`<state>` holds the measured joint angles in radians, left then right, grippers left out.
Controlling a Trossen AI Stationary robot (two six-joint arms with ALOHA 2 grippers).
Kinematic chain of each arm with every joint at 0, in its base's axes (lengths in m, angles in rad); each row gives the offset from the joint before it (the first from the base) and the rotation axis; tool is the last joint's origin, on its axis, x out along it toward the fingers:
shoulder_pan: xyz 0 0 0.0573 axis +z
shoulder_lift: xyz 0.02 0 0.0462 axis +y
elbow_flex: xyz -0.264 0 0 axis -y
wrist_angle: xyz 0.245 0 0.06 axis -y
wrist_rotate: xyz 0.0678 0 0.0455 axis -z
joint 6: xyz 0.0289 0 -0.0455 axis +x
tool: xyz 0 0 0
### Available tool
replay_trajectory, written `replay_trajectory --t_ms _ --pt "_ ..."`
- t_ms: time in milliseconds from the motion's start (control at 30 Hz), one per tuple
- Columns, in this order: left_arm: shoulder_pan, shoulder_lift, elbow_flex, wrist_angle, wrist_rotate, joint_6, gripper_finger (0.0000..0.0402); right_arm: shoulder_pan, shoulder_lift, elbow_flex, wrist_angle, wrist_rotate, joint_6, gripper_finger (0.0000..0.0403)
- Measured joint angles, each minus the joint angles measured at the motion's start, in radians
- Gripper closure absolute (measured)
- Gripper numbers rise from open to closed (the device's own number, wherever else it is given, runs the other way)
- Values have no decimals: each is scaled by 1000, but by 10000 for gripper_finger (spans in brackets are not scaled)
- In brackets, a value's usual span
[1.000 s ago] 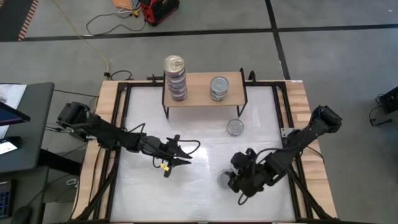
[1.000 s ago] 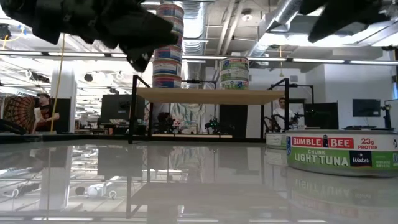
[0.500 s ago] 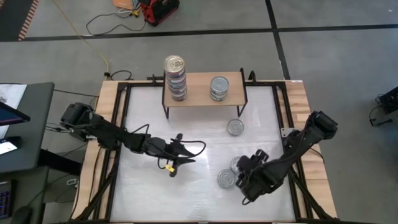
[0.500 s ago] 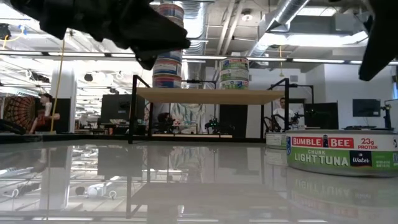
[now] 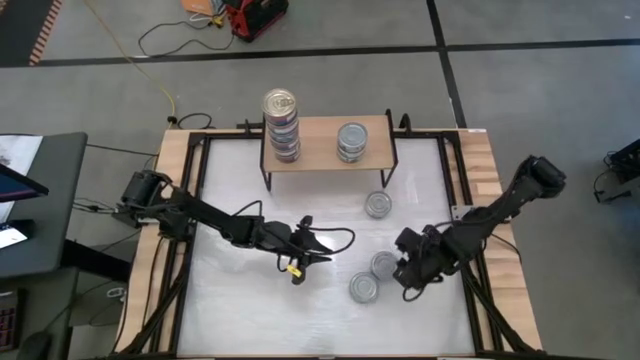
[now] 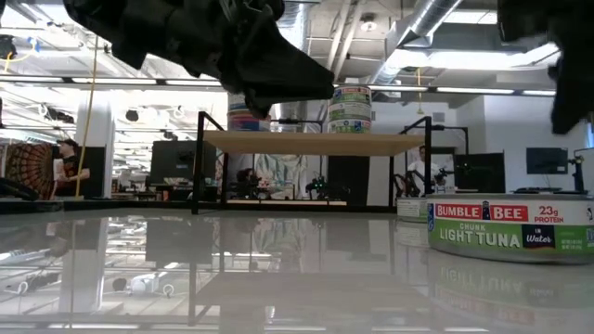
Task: Stack canned seafood by type on shelf
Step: Stack the green tuna can on top of the green tuna can
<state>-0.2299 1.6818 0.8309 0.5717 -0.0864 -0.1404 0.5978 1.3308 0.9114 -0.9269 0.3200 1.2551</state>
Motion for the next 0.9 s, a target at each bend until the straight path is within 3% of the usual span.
replay_trajectory --t_ms 167,433,700,900 --pt "23 -4 7 2 38 47 315 -46 -48 -90 131 -67 -89 164" --pt "33 -4 28 8 127 144 315 -129 -68 -145 181 -133 -177 165" --pt "29 -4 146 -196 118 180 315 -207 -73 -235 353 -216 -259 165" --pt "19 -26 181 -298 91 222 315 -195 -71 -245 328 -251 -253 167"
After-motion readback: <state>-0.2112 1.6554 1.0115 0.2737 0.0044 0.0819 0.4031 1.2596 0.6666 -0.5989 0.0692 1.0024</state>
